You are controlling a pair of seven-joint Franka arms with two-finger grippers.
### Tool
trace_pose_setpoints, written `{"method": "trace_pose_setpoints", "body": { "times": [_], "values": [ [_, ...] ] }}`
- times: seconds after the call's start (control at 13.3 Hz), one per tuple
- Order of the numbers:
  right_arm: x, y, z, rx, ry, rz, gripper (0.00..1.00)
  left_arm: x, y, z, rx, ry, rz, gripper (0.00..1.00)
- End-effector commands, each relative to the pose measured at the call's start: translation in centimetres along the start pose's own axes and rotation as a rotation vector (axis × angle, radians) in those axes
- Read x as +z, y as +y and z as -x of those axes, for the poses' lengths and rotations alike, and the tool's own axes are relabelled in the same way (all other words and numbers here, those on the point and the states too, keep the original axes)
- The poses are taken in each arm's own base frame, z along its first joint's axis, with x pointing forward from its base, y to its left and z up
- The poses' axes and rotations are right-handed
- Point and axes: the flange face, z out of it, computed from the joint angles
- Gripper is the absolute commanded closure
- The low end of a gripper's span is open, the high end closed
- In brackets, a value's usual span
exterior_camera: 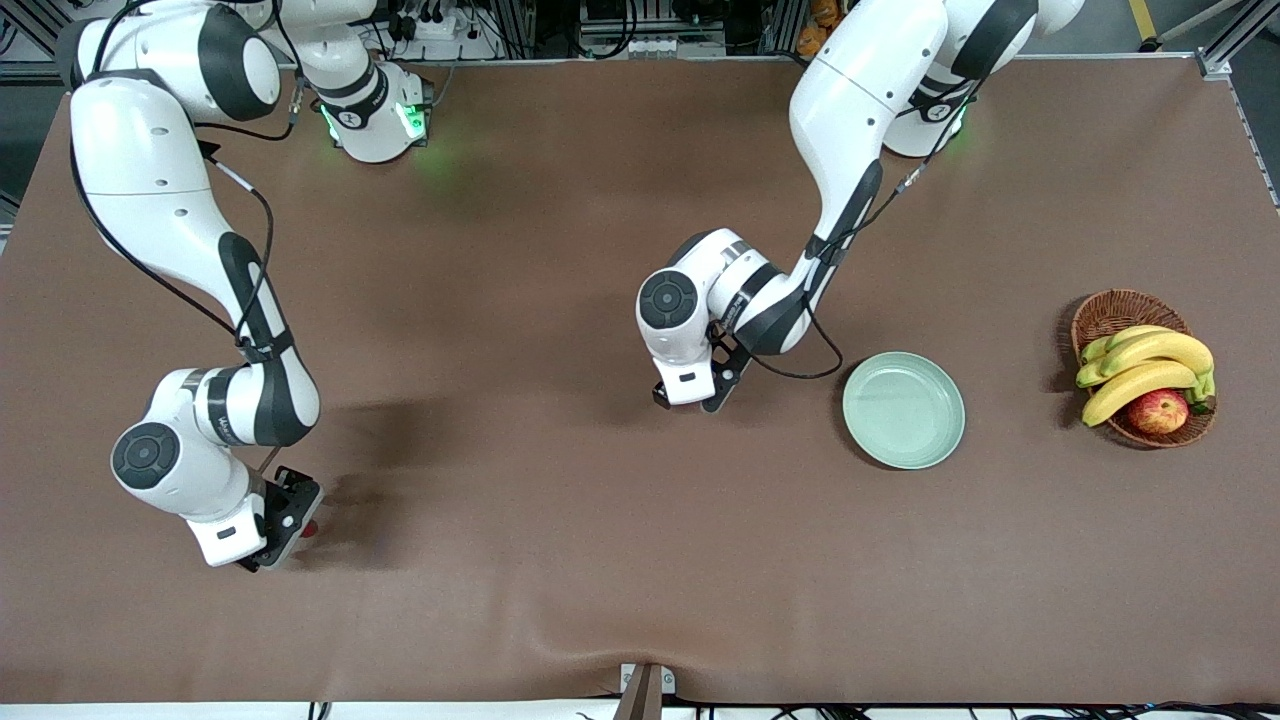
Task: Collect all strawberries into plate
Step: 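Grasp the mid-table strawberry with the left gripper while the right gripper grasps another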
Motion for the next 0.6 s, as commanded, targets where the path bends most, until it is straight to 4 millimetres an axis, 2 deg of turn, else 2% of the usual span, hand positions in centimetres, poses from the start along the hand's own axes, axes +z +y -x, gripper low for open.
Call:
{"method": "trace_pose_setpoints", "body": {
  "times": [0.0, 0.08, 0.23, 0.3, 0.38, 0.53],
  "values": [
    [0.8, 0.8, 0.2, -0.038, 0.017, 0.031, 0.0, 0.5, 0.1, -0.1, -0.043, 0.019, 0.0, 0.18],
    [0.9, 0.7, 0.2, -0.038, 0.017, 0.03, 0.0, 0.7, 0.1, -0.1, -0.046, 0.019, -0.003, 0.25],
    [1.2, 0.6, 0.3, -0.036, 0.014, 0.027, 0.0, 0.8, 0.2, 0.0, -0.044, 0.017, -0.002, 0.61],
    [1.6, 0.6, 0.3, -0.038, 0.016, 0.031, 0.0, 0.9, 0.2, -0.1, -0.033, 0.016, -0.002, 0.94],
    [1.7, 0.6, 0.2, -0.038, 0.02, 0.038, 0.0, 0.7, 0.3, -0.2, -0.033, 0.014, 0.0, 1.0],
    [2.1, 0.7, 0.6, -0.031, 0.022, 0.042, 0.0, 0.1, 0.5, -0.8, -0.019, 0.016, 0.009, 1.0]
  ]
}}
